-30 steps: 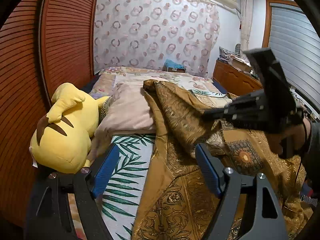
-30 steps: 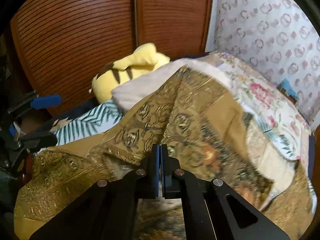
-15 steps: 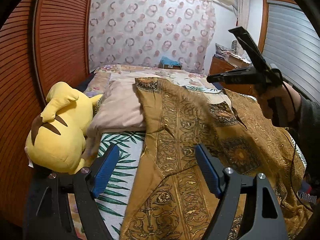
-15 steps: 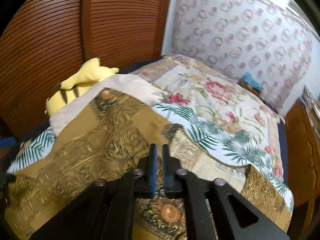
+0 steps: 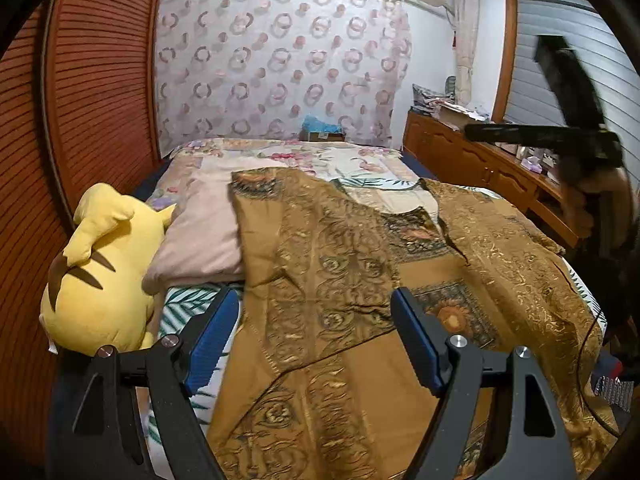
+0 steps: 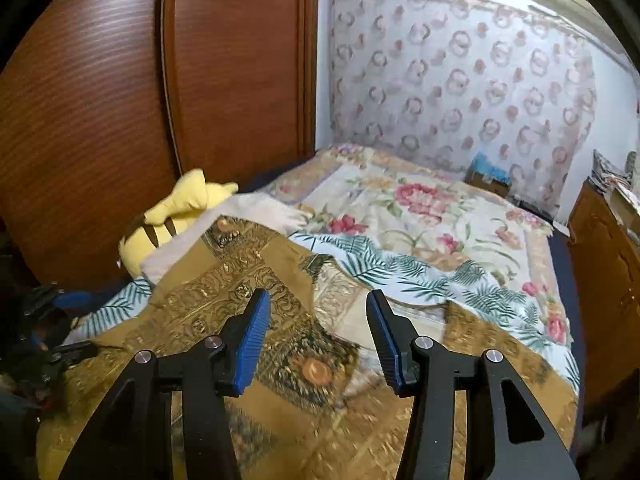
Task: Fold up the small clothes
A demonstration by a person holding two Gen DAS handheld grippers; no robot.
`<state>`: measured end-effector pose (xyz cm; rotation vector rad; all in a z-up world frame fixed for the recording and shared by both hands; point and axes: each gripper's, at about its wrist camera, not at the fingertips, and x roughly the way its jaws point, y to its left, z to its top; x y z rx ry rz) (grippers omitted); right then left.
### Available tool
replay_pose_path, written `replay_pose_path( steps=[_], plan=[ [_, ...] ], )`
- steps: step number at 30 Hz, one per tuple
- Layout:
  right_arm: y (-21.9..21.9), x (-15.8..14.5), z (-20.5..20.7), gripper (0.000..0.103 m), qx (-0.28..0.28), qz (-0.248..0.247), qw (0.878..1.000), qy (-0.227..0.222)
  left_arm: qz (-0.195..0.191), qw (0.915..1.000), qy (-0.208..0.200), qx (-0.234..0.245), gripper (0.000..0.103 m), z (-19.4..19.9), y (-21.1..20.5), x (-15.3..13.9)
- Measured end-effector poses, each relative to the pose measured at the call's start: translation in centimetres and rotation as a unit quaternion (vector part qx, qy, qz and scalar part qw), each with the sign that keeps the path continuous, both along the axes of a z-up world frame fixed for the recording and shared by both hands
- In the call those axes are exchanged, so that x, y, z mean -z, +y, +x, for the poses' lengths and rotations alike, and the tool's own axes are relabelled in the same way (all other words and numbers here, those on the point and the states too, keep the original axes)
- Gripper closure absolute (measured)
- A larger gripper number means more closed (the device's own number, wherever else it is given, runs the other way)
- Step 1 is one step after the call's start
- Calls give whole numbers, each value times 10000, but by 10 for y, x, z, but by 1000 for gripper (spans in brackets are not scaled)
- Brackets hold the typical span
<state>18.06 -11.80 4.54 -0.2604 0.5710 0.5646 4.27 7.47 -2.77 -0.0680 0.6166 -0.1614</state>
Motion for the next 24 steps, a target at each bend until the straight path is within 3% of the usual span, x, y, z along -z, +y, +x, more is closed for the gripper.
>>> replay_pose_path(
  steps=[2, 4, 6, 14, 24],
  plan=[
    [-13, -4, -15, 50, 27, 66, 9999, -86, 22, 10000, -24, 63, 24, 3, -7, -3],
    [-27, -7, -25, 37, 77, 164, 9997, -142, 57, 9999, -39, 142, 24, 6, -15, -5],
    [-41, -8, -33, 31, 233, 244, 9992, -230, 96, 9997, -31, 205, 24, 9, -22, -6],
    [-108, 6, -71, 30, 1015, 159, 9934, -509, 168, 9989, -92, 437, 24, 18, -51, -15],
    [-183, 73, -71, 30, 2011, -18, 9795, 140, 260, 9970, -34, 726, 24, 38, -85, -19]
  ],
)
